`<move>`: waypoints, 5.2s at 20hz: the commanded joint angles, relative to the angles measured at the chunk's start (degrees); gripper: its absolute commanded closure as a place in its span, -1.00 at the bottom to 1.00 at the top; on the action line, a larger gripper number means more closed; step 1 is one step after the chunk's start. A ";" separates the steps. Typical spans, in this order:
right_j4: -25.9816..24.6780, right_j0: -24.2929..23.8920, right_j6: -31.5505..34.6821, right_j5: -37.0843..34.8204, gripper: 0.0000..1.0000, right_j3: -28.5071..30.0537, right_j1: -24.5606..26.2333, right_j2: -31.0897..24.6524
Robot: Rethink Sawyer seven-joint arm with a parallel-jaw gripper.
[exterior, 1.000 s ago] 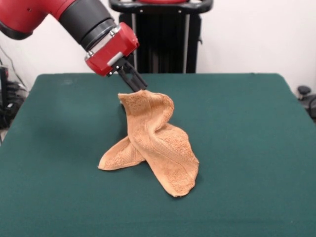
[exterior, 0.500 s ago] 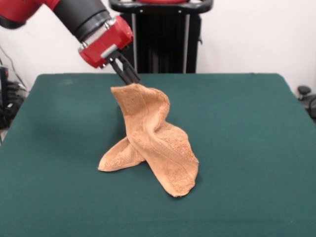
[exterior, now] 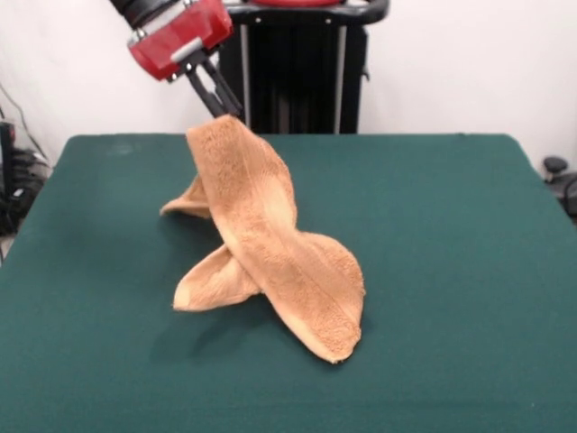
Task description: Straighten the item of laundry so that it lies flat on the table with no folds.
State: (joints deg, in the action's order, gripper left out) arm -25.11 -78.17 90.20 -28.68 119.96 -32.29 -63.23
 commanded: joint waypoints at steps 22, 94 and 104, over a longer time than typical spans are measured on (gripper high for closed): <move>11.37 4.67 -0.55 -12.18 1.00 -0.94 -11.50 2.84; 11.74 19.44 13.54 -2.83 1.00 10.34 -44.83 17.58; 5.61 25.02 11.40 3.65 1.00 10.92 -31.97 26.63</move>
State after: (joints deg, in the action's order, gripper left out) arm -16.70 -56.51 90.20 -30.26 122.40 -73.97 -41.73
